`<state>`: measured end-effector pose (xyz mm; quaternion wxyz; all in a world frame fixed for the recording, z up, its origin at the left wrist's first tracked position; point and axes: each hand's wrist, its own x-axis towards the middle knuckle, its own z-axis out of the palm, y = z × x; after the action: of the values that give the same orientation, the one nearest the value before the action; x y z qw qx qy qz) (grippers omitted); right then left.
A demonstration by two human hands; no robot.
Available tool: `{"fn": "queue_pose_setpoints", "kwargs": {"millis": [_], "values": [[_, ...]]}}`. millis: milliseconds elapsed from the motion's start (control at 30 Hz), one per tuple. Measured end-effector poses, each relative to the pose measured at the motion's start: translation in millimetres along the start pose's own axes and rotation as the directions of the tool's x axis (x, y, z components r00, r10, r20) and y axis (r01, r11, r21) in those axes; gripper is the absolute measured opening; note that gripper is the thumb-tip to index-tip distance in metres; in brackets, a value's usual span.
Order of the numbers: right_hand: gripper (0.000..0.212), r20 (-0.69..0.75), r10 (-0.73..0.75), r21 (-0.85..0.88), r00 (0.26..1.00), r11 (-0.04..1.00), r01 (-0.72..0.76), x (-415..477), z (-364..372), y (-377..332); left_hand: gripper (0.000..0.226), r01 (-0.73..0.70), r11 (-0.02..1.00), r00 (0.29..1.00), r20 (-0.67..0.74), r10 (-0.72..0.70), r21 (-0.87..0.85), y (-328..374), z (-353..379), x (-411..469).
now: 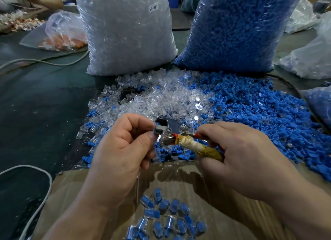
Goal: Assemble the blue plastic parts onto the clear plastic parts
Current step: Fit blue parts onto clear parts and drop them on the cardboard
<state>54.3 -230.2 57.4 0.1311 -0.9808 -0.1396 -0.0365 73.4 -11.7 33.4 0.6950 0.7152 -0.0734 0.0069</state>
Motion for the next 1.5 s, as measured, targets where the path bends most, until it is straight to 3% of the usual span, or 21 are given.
{"fn": "queue_pose_setpoints", "kwargs": {"millis": [167,267,367,533,667,800,867,933,1067,1167,1233,1300,1333,1367,1400,1433,1467,1500], "values": [[0.044,-0.027,0.048,0.072,0.999,0.996,-0.046,-2.6,1.4,-1.0,0.028,-0.001,0.998,0.998,-0.057,0.004,0.060,4.8,0.4,-1.6],[0.054,-0.078,0.108,-0.028,0.991,0.993,-0.111,-0.7,6.1,5.3,0.023,0.059,0.987,0.995,-0.083,-0.048,0.147,3.9,-2.4,1.2],[0.067,-0.033,0.192,-0.150,0.981,0.969,-0.195,8.0,10.8,10.9,0.030,0.146,0.963,0.989,-0.015,-0.147,0.224,2.2,-0.1,0.5],[0.071,0.011,0.210,-0.217,0.978,0.955,-0.203,17.7,15.1,11.0,0.028,0.132,0.922,0.988,0.031,-0.154,0.364,-0.9,6.6,-2.5],[0.063,-0.131,0.115,-0.115,0.985,0.985,-0.130,11.9,14.2,-1.1,0.023,0.081,0.913,0.995,0.024,-0.098,0.399,-2.7,9.2,-5.7],[0.027,-0.187,-0.114,-0.049,0.976,0.993,0.107,4.0,19.1,-28.1,0.016,0.007,0.913,0.999,0.031,-0.021,0.408,-3.6,14.1,-9.3],[0.013,-0.208,-0.163,-0.047,0.964,0.986,0.157,3.1,22.9,-31.6,0.010,-0.006,0.928,0.998,0.053,-0.015,0.373,-2.1,14.9,-11.1],[0.015,-0.240,-0.149,-0.013,0.959,0.989,0.150,1.8,22.2,-30.6,0.010,-0.013,0.953,0.996,0.083,-0.013,0.304,2.8,14.0,-11.8],[0.027,-0.231,-0.147,0.044,0.962,0.986,0.162,0.7,18.7,-31.7,0.040,0.037,0.929,0.995,0.076,-0.069,0.369,8.6,7.3,-7.4],[0.026,-0.229,-0.191,0.058,0.955,0.976,0.209,0.2,20.3,-35.3,0.039,0.160,0.945,0.964,0.161,-0.212,0.284,6.3,6.5,-5.2],[0.027,-0.216,-0.126,0.171,0.968,0.972,0.164,-1.6,19.0,-39.9,0.035,0.163,0.964,0.956,0.207,-0.208,0.212,6.3,4.2,-4.7],[0.028,-0.093,0.058,0.479,0.994,0.878,-0.006,-3.7,17.2,-45.3,0.032,0.068,0.982,0.961,0.252,-0.112,0.178,6.3,2.2,-5.9],[0.026,0.038,0.148,0.694,0.988,0.707,-0.133,-4.7,15.6,-47.0,0.028,0.001,0.985,0.960,0.275,-0.050,0.174,6.9,1.5,-6.9],[0.023,0.216,0.193,0.856,0.957,0.433,-0.281,-5.0,13.7,-48.0,0.021,-0.066,0.982,0.953,0.302,0.010,0.178,7.5,0.9,-7.8],[0.021,0.382,0.156,0.897,0.911,0.175,-0.407,-4.9,10.5,-49.1,0.017,-0.129,0.974,0.941,0.333,0.062,0.184,8.1,-0.4,-9.2],[0.022,0.467,0.098,0.879,0.879,0.053,-0.473,-5.6,7.1,-48.9,0.015,-0.181,0.964,0.926,0.363,0.101,0.194,8.8,-1.9,-10.5],[0.025,0.499,0.063,0.863,0.864,0.061,-0.502,-5.6,5.2,-47.7,0.015,-0.213,0.954,0.915,0.385,0.118,0.213,9.7,-4.2,-11.2],[0.030,0.500,0.071,0.850,0.863,0.151,-0.505,-4.8,5.1,-44.5,0.015,-0.226,0.942,0.911,0.395,0.114,0.248,11.3,-6.9,-11.1]]}}
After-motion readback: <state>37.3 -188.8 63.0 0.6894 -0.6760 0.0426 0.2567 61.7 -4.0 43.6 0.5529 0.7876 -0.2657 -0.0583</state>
